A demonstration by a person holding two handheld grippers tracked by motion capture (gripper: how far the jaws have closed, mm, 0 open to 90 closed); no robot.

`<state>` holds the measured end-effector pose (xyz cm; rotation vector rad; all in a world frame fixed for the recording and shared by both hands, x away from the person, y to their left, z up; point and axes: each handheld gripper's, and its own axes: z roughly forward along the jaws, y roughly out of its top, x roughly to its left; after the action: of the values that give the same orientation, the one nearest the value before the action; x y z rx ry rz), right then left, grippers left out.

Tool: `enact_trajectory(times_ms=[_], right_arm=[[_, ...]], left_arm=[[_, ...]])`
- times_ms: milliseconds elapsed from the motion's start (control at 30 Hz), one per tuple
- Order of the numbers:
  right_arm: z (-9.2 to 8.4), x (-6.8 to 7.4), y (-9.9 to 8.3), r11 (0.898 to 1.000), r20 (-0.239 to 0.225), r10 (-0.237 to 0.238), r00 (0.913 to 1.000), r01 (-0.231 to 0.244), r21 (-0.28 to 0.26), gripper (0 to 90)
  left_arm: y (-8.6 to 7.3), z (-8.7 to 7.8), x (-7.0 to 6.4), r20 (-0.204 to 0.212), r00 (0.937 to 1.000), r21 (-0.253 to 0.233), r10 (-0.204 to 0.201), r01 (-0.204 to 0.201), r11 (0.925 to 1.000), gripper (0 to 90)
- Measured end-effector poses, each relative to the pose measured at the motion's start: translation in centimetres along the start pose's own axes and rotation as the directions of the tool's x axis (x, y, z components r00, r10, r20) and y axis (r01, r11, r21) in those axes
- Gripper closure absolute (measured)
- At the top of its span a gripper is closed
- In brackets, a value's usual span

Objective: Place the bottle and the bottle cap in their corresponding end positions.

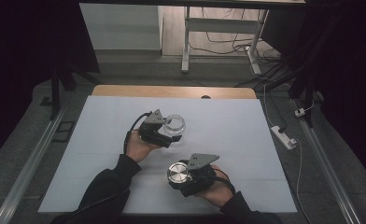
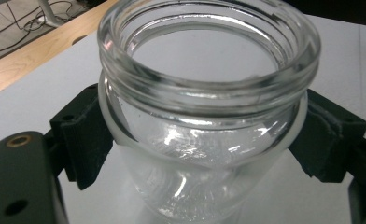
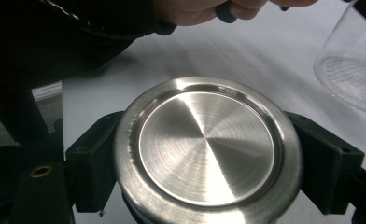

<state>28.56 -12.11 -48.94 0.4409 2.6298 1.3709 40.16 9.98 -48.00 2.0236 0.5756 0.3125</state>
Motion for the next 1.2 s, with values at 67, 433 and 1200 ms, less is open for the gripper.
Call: enact_trajectory(times_ms=[67,433,1200], right_arm=[[0.2,0.0,-0.1,1.0,0.0,-0.002,1.0,0.002,0.004,18.4],[1.6,-0.3,-0.6,1.0,-0.003,-0.018,0.9998,0.018,0.018,18.4],[3.8,-1.5,-2.1,0.996,0.016,-0.029,0.9995,0.027,0.088,18.4]], left_arm=[[0.0,0.2,0.3,-0.005,1.0,-0.001,-0.002,0.002,1.0,16.1],[-0.2,1.5,1.4,-0.026,0.9996,0.006,-0.013,0.014,0.9999,16.1],[-1.2,3.2,2.3,-0.054,0.9985,0.011,-0.006,0.007,0.9999,16.1]])
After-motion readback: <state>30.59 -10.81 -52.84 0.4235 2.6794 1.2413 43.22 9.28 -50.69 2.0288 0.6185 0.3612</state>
